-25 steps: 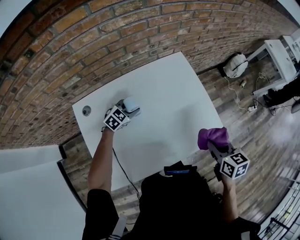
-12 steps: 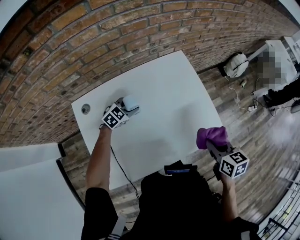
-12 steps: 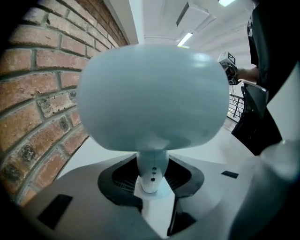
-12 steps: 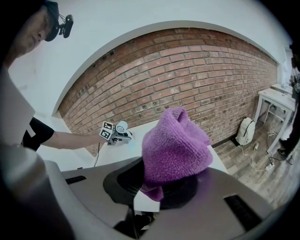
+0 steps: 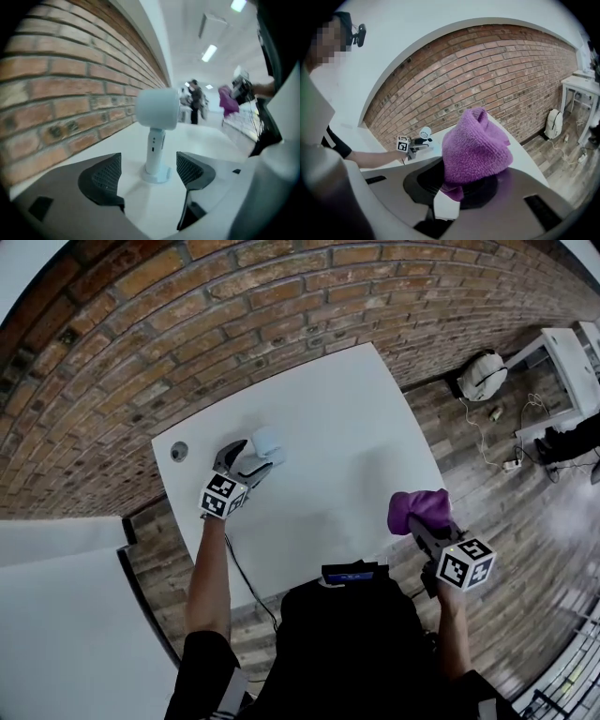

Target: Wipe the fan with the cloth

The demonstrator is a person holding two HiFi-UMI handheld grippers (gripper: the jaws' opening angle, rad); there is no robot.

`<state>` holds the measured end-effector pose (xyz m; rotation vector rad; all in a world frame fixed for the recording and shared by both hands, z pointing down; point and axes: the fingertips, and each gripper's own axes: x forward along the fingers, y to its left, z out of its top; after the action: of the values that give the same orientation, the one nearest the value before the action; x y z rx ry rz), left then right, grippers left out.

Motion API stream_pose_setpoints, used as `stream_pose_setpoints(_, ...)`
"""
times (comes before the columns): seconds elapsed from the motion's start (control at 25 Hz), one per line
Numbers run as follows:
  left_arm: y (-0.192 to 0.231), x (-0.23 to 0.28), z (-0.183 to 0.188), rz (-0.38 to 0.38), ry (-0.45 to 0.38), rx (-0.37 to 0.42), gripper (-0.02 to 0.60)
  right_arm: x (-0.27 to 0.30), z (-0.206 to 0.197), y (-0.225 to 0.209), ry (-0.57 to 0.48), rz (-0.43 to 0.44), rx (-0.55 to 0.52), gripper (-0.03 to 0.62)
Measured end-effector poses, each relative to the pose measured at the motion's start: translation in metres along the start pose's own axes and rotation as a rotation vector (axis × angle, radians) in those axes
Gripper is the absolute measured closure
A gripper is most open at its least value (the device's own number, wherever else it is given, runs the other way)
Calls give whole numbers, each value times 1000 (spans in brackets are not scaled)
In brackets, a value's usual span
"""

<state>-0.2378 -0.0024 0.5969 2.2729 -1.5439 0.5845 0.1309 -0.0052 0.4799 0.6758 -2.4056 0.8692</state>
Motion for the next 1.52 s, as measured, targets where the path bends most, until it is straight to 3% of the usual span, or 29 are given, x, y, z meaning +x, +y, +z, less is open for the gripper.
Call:
stream_pose_setpoints(0.12,-13,-73,-11,190,-352,-543,212,13,9,-2,-46,116,127,528)
stream_pose_setpoints(0.2,-50,-118,-25,227,-553,-841,244,24,20,0,-89,234,249,528)
stream_pose_setpoints(0.24,-75,-137,-33,223,-612,-929,287,29,26,3,-109,304,313,528)
stream_pose_setpoints(0.32,-119,-171,-43,228,-702,-1017,359,40,40,12,-139,456,419,528)
stream_pose_setpoints(0.48,-153,-237,-31,260,-917,-1040,492,53,65,22,-179,689,571,528)
stream_pose_setpoints(0.6,-156,-272,8,224,-1045,-981,494,43,72,25,-243,770,693,528)
stream_pose_setpoints(0.76,-159,-295,61,91,-1176,-924,495,13,67,27,-354,804,788,528)
stream_pose_setpoints(0.92,-179,-297,77,-44,-1170,-924,506,-16,41,43,-398,781,813,528)
stream_pose_setpoints(1.04,-201,-294,67,-105,-1124,-943,506,-49,10,57,-430,736,825,528)
stream_pose_setpoints(1.16,-221,-290,50,-143,-1087,-962,506,-78,-21,63,-452,685,828,528)
stream_pose_setpoints(1.4,-259,-276,29,-178,-1011,-1126,506,-117,-66,80,-453,640,817,528)
stream_pose_setpoints(1.52,-270,-280,28,-157,-971,-1095,506,-113,-65,91,-441,660,798,528)
